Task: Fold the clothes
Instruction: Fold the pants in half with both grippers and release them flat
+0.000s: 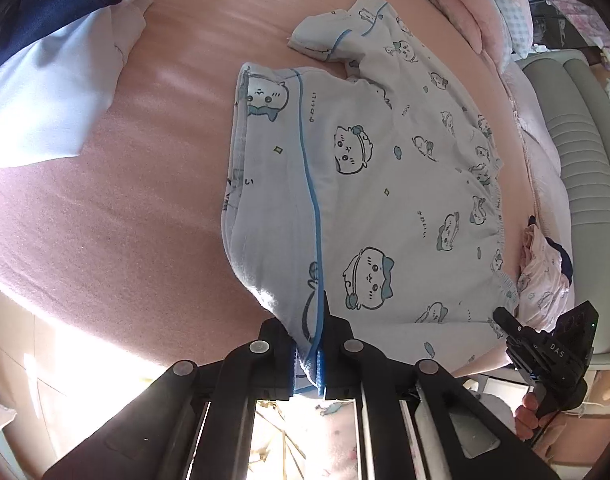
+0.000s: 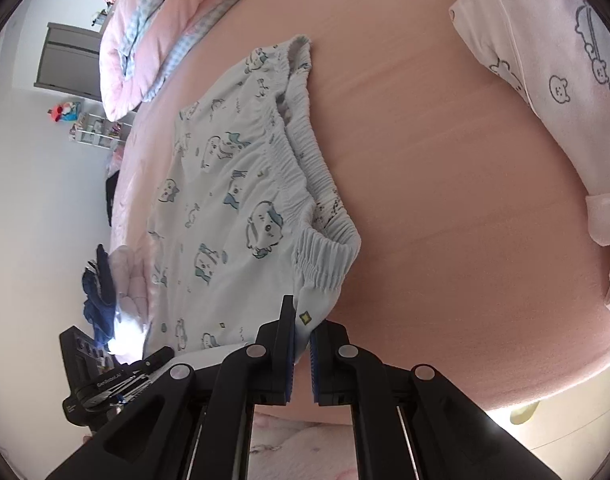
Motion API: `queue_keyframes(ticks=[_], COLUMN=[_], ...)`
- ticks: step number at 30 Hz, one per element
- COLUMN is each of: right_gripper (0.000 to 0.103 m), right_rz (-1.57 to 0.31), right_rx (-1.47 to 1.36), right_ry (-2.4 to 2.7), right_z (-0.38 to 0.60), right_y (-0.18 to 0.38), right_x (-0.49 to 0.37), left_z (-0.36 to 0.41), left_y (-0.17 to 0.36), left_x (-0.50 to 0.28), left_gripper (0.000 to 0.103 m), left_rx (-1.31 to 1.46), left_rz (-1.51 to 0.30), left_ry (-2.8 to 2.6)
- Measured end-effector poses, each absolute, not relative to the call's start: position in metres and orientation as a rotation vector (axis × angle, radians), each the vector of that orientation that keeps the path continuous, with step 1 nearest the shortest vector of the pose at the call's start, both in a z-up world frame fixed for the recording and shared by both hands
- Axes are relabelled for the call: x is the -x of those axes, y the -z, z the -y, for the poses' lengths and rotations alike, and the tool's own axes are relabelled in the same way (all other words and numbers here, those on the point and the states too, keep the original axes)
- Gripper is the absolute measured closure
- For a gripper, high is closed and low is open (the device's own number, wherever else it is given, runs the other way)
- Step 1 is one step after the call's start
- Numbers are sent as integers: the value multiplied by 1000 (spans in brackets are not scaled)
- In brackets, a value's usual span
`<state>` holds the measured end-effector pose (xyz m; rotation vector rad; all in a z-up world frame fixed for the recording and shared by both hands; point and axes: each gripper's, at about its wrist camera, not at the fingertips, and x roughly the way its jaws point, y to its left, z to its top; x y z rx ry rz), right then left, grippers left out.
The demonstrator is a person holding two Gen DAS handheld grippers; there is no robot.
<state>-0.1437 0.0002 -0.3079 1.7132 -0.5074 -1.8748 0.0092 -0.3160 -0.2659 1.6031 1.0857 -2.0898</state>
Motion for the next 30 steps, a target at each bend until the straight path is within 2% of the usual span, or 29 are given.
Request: queue_keyframes(ticks=[5, 9, 11, 16, 19, 22, 23, 24, 26, 27, 28, 30], right_gripper=[99, 99, 100, 100, 100, 99, 97, 95, 75, 69, 59, 47], right_rz=[423, 424, 487, 877, 1027, 1054, 1032, 997, 923, 884, 845, 746], right_rx=[-1715, -1721, -1730, -1727, -1717, -1733, -1740, -1744, -1735, -1721, -1708, -1698], right_ry=[1906, 1897, 1874, 1726, 1650, 1639, 1646, 1650, 1660, 1665, 1670, 1725], right_z=[4, 4, 0, -32, -41, -42, -40, -37, -32, -30, -27, -24], right_y=[317, 323, 331, 358, 368, 367, 365, 360, 349, 342, 336, 321], right_x=[140, 142, 145, 147, 146, 145, 145, 145, 143, 142, 141, 139], left_z=[305, 309, 315, 332, 343, 349, 349, 348, 343, 341, 338, 330], left_y=[268, 275, 280, 288, 293, 293, 291, 286, 275, 270, 265, 256], left_x=[-6, -9, -15, -27, -33, -38, -39, -39, -38, -38, -38, -37], left_gripper=[95, 94, 94, 94, 89, 71, 56, 35, 15, 14, 14, 14], left_rx=[-1633, -1621, -1592, -1554, -1542, -1498, -1479, -1467, -1471, -1473, -1484, -1531], left_rz=[-947, -1002, -1087, -1298, -1471, -1616, -1649, -1650, -1584, -1551, -1492, -1296], left_ry=[2135, 2127, 2117, 2107, 2047, 1994, 1990, 2000, 2022, 2032, 2045, 2069])
